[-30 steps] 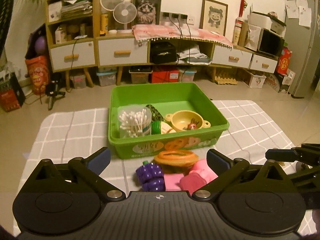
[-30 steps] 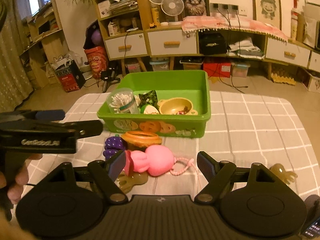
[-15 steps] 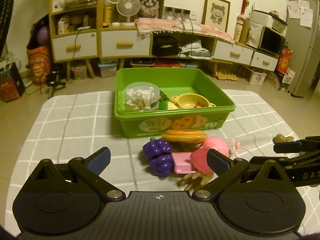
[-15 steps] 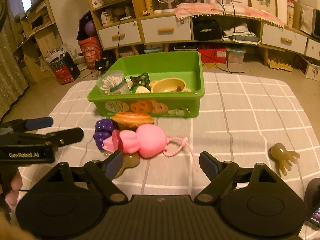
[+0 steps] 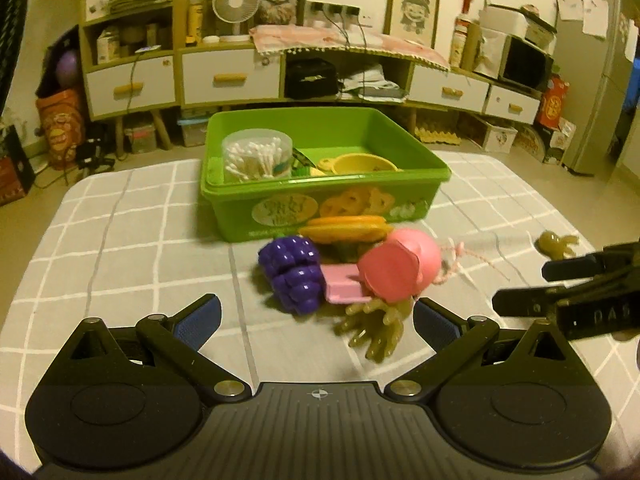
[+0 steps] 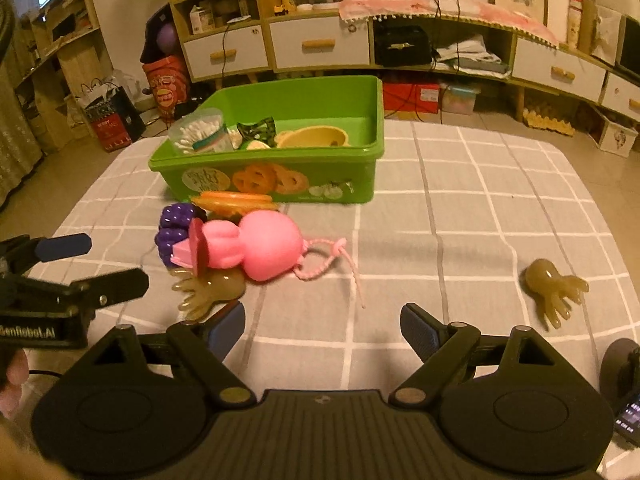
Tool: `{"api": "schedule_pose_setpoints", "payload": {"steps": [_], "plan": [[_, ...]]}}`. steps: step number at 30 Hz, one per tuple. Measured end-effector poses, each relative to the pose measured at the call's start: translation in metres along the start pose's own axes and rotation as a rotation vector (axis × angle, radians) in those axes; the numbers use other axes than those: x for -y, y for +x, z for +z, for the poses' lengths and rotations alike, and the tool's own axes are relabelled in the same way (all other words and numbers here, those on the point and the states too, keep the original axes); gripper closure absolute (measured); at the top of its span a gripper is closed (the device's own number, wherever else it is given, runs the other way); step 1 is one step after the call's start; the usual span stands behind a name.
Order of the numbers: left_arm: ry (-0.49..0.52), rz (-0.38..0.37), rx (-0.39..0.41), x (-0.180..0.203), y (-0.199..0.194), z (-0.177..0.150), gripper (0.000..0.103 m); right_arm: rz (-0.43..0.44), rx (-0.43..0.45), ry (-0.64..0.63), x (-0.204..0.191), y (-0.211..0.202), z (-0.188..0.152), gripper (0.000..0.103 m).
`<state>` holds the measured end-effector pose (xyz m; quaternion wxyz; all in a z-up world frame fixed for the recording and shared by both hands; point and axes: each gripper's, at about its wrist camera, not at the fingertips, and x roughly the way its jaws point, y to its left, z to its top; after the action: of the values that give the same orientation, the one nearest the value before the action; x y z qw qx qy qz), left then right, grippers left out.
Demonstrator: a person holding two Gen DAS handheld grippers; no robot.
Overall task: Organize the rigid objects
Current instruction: 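Grasp the olive octopus toy with the right tool while the left tool grasps the olive hand toy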
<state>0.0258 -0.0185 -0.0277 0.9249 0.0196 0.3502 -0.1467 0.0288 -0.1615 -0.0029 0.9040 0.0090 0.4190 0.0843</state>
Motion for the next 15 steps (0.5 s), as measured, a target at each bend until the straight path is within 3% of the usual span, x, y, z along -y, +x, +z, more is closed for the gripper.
{"api": "schedule_pose_setpoints", "payload": {"steps": [15], "plan": [[0.038, -0.039, -0.067, 0.019, 0.017, -0.033, 0.002, -0.053, -0.07, 0.068, 0.024, 0.016, -0.019, 0.037]]}}
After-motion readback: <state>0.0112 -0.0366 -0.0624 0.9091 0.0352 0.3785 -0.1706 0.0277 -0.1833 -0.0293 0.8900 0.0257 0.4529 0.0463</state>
